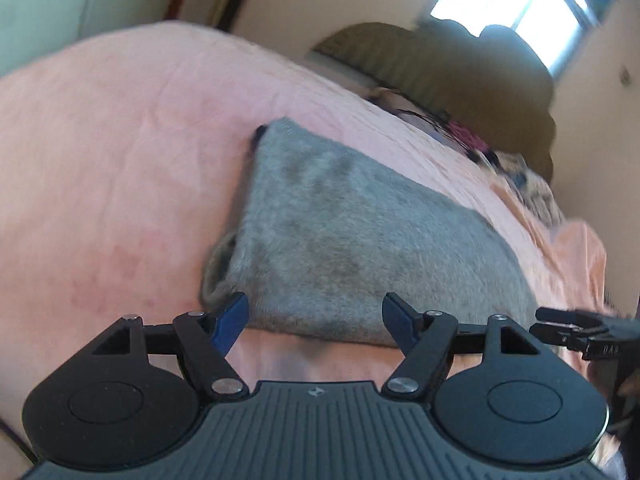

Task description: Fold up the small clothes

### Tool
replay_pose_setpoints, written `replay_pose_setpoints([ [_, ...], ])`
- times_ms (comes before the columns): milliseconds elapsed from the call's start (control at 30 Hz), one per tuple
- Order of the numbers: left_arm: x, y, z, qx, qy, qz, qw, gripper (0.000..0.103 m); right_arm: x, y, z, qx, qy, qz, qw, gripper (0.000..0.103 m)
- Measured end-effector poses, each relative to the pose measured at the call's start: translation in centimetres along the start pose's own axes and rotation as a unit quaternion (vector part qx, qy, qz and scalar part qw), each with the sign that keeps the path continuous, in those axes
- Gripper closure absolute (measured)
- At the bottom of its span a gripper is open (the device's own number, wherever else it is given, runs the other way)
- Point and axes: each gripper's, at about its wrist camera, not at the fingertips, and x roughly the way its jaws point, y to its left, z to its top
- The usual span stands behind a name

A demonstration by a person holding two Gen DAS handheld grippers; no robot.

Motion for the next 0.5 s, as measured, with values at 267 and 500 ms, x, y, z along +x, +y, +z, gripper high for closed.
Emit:
replay_pose_setpoints([
  [267, 1.7, 2.1, -1.4, -0.271, -0.02, -0.094, 0.9576, 0.021, 4.7, -0.8, 5.6, 0.029, -0.09, -0.064, 0.993, 0.0],
  [500, 2.1, 2.7, -0.6, -0.303, -0.05, -0.067, 0.9494, 0.022, 7.8, -2.2, 2.8, 0.02, -0.1, -0.092, 0.991, 0.0],
])
